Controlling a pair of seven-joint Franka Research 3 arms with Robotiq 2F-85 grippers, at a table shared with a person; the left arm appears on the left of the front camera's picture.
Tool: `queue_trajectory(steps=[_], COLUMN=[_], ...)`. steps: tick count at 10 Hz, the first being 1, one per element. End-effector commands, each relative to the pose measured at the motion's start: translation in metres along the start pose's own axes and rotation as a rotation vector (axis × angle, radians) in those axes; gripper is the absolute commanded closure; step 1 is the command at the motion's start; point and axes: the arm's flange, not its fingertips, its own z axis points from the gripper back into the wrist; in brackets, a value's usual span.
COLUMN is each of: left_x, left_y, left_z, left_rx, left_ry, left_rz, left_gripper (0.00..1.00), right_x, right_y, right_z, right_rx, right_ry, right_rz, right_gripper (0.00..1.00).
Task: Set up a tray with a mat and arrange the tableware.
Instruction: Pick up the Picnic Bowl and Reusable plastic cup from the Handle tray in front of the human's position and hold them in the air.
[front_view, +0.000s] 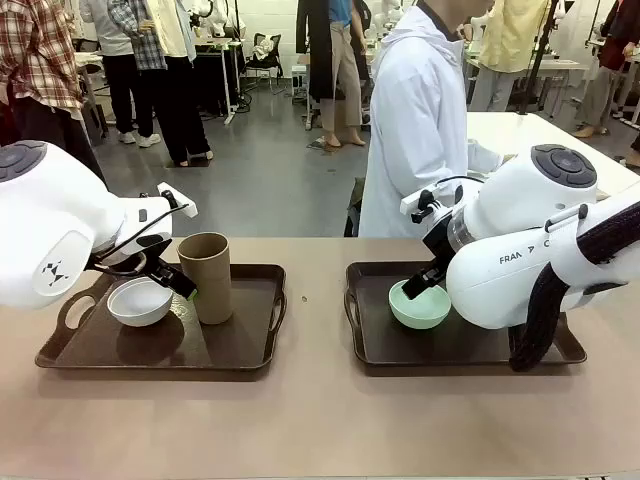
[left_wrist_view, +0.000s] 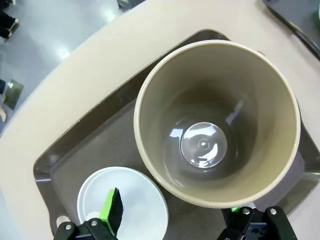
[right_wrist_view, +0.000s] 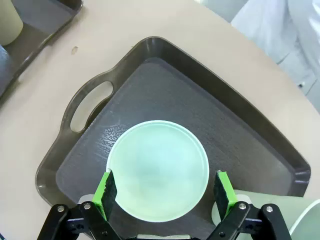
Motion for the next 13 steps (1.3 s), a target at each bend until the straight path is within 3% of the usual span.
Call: queue_trajectory(steps=[1,13], left_x=[0.0,0.0], left_y=[-0.0001,-0.0001], left_z=[0.0,0.0], left_rx=[0.0,0.0], left_ry=[0.0,0.0], left_rz=[0.0,0.0], left_gripper=[0.0,0.0], right_x=[0.0,0.0], right_y=[0.0,0.0], right_z=[0.0,0.0], right_rx=[0.0,0.0], right_ry=[0.0,0.0], right_rz=[0.0,0.0], right_gripper=[0.0,0.0])
